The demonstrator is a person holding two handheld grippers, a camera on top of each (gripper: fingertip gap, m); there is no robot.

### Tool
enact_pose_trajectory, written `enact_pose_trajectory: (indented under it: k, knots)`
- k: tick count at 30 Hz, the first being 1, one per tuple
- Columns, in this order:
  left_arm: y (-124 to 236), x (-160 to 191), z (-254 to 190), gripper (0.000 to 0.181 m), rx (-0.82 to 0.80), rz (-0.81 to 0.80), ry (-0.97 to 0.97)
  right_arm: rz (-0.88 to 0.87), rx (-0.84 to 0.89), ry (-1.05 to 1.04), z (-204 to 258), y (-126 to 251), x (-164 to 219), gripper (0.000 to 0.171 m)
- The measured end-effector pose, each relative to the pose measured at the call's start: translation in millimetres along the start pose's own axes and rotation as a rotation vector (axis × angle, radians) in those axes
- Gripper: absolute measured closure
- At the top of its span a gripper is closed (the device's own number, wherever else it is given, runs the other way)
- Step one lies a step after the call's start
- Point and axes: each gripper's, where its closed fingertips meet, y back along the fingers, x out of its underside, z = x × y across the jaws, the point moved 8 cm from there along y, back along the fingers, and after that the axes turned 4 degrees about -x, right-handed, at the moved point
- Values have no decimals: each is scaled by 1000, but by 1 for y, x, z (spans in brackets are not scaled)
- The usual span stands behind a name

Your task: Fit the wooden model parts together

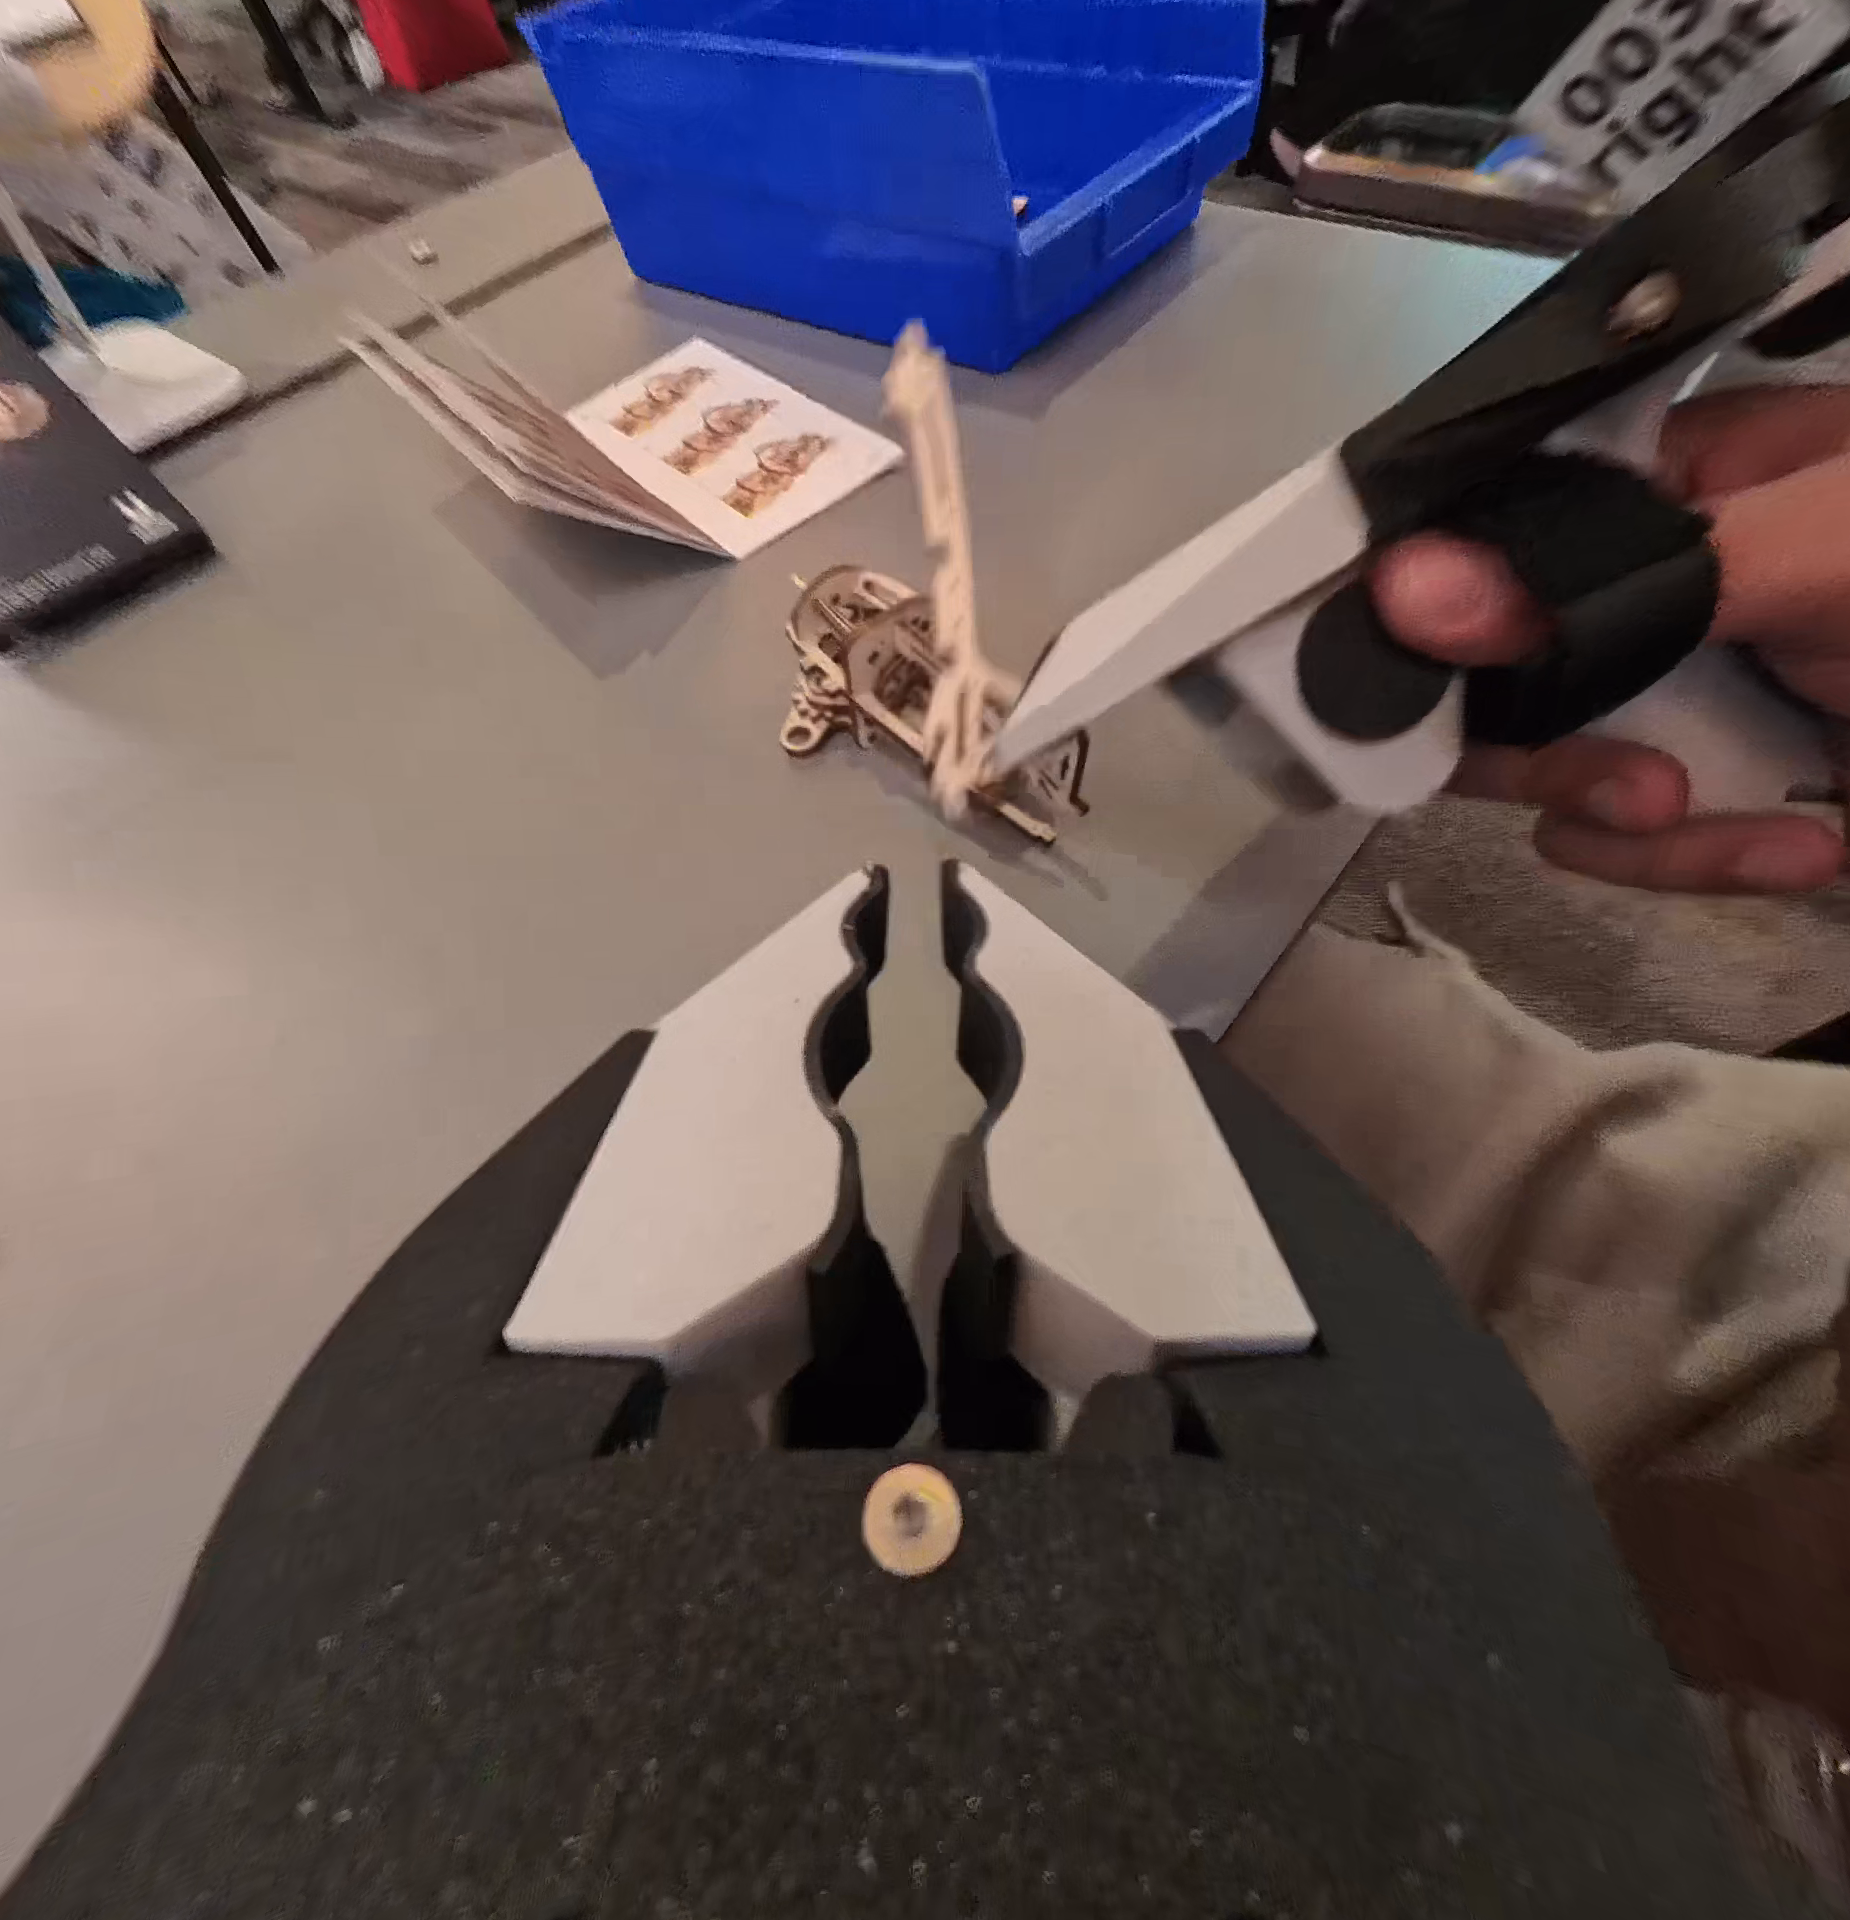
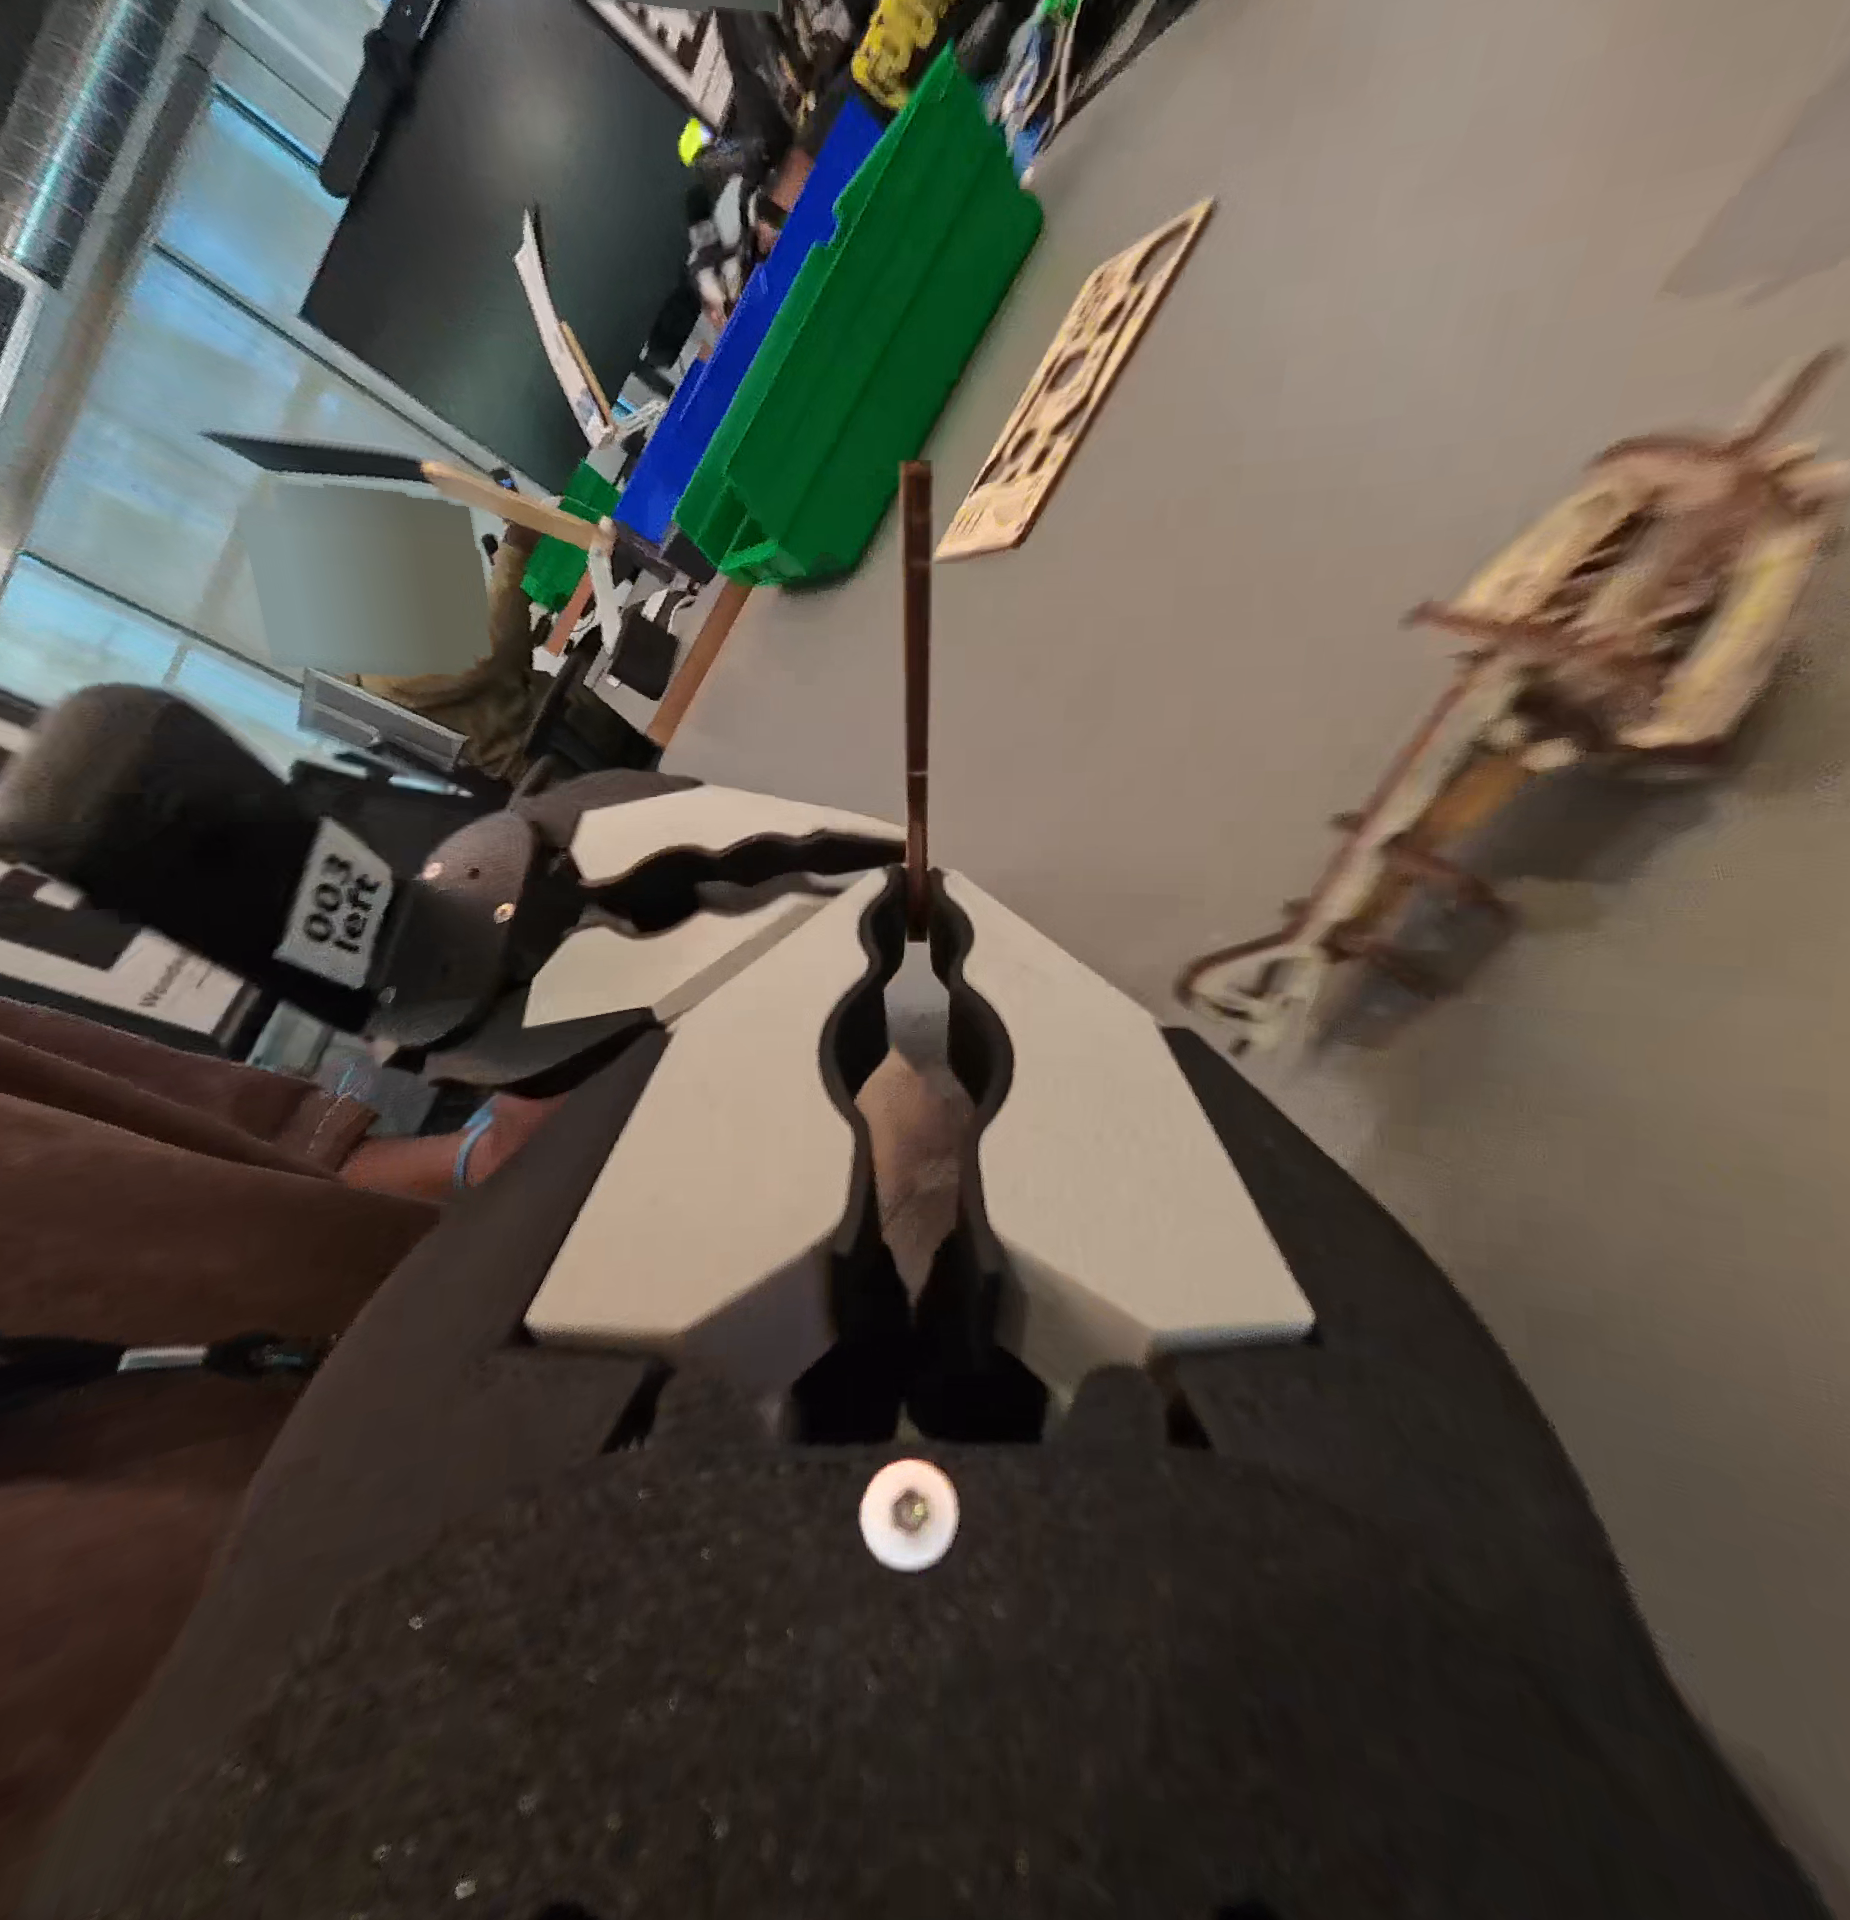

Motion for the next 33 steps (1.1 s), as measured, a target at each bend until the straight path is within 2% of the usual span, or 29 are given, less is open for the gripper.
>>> enact_pose_trajectory:
  k: [2,6,10,13,16,18,20,26,28,33]
  knots:
    - [-14,-2,2,150,80,29,99,-12,39,20,-8,29,-15,168]
    - [-52,-10,16,116,200,181,275,128,117,-43,-34,79,-18,169]
    - [-89,-24,31,102,363,252,400,212,50,-205,-50,83,-4,168]
    - [-109,-32,45,94,427,272,244,303,-35,-309,-53,68,8,168]
    - [-120,-38,55,86,528,255,-92,279,-76,-410,-60,63,7,168]
    - [-131,-38,60,96,556,221,-283,286,-68,-432,-66,62,4,168]
    - [-142,-40,59,103,643,212,-361,295,-51,-427,-70,61,1,168]
    - [-160,-41,57,115,853,277,-423,369,-19,-428,-79,49,5,168]
    - [-161,-40,57,133,905,271,-415,371,-18,-424,-81,47,4,168]
    - [-161,-39,56,137,926,254,-356,388,-26,-394,-79,46,5,168]
